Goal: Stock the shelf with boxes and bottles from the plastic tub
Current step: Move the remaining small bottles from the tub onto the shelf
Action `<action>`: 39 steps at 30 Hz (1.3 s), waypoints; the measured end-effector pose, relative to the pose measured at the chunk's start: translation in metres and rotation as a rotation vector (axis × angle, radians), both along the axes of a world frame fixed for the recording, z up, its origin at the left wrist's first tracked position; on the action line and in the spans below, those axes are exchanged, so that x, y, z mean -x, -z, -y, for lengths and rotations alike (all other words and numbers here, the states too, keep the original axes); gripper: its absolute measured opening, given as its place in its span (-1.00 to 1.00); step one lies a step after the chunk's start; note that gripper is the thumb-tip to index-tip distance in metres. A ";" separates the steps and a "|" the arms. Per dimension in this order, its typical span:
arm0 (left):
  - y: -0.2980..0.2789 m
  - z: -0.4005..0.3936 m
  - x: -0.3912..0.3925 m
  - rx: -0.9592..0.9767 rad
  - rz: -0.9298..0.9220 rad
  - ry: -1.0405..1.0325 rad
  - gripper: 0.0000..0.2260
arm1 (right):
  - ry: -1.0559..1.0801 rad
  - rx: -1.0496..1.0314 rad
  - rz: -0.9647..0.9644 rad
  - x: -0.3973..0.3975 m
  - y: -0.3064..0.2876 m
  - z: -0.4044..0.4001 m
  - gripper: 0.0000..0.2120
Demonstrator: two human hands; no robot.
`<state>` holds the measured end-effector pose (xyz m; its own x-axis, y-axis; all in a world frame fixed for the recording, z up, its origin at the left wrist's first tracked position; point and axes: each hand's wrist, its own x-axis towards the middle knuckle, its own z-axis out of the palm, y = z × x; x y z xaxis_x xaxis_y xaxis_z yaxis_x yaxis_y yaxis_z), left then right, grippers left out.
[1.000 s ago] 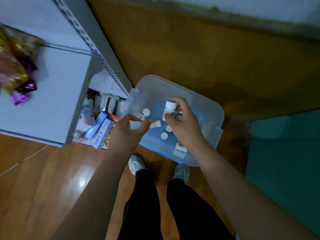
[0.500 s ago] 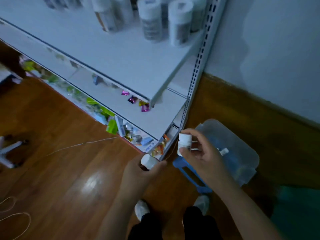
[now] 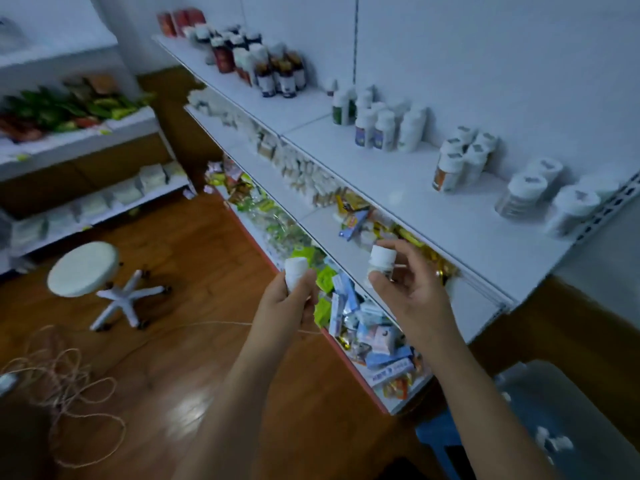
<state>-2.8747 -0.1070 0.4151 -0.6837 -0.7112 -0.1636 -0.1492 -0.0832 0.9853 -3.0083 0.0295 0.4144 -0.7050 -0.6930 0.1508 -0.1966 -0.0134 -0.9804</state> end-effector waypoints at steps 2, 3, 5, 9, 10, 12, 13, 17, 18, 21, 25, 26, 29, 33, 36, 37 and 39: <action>-0.013 0.025 0.000 -0.122 -0.070 -0.030 -0.77 | -0.019 0.022 -0.038 0.004 -0.016 0.031 -0.70; -0.018 0.038 0.002 -0.196 -0.104 -0.050 -0.74 | -0.025 0.025 -0.056 0.007 -0.022 0.045 -0.70; -0.026 0.062 0.008 -0.341 -0.188 -0.100 -0.71 | -0.032 0.028 -0.093 0.016 -0.032 0.074 -0.72; -0.037 0.112 0.026 -0.380 -0.256 -0.123 -0.71 | -0.019 0.067 -0.114 0.042 -0.042 0.136 -0.70; -0.038 0.128 0.034 -0.384 -0.255 -0.124 -0.72 | -0.017 0.076 -0.111 0.050 -0.043 0.153 -0.69; -0.037 0.164 0.053 -0.372 -0.241 -0.124 -0.71 | -0.012 0.093 -0.109 0.069 -0.044 0.188 -0.68; -0.035 0.183 0.064 -0.355 -0.231 -0.125 -0.71 | -0.005 0.099 -0.109 0.080 -0.043 0.207 -0.69; -0.033 0.259 0.114 -0.254 -0.188 -0.080 -0.71 | 0.039 0.130 -0.092 0.130 -0.045 0.282 -0.70; -0.034 0.276 0.127 -0.230 -0.168 -0.069 -0.71 | 0.045 0.128 -0.084 0.143 -0.047 0.299 -0.69; -0.041 0.327 0.164 -0.190 -0.128 -0.043 -0.69 | 0.074 0.121 -0.086 0.181 -0.051 0.347 -0.69; -0.042 0.386 0.201 -0.087 -0.093 -0.015 -0.77 | 0.112 0.094 -0.098 0.222 -0.052 0.403 -0.69; -0.040 0.399 0.208 -0.053 -0.082 -0.001 -0.81 | 0.124 0.086 -0.097 0.228 -0.051 0.415 -0.70; -0.034 0.436 0.228 -0.004 -0.082 0.056 -0.85 | 0.165 0.060 -0.081 0.244 -0.039 0.448 -0.69; -0.015 0.493 0.261 0.018 -0.045 0.124 -0.81 | 0.257 0.040 -0.012 0.268 -0.012 0.488 -0.69; 0.003 0.535 0.294 0.119 0.044 0.226 -0.79 | 0.367 0.000 0.005 0.284 0.017 0.512 -0.66; 0.007 0.547 0.306 0.148 0.052 0.269 -0.80 | 0.416 -0.026 -0.002 0.289 0.025 0.518 -0.66; 0.012 0.567 0.331 0.195 0.043 0.377 -0.83 | 0.521 -0.063 -0.009 0.295 0.033 0.529 -0.65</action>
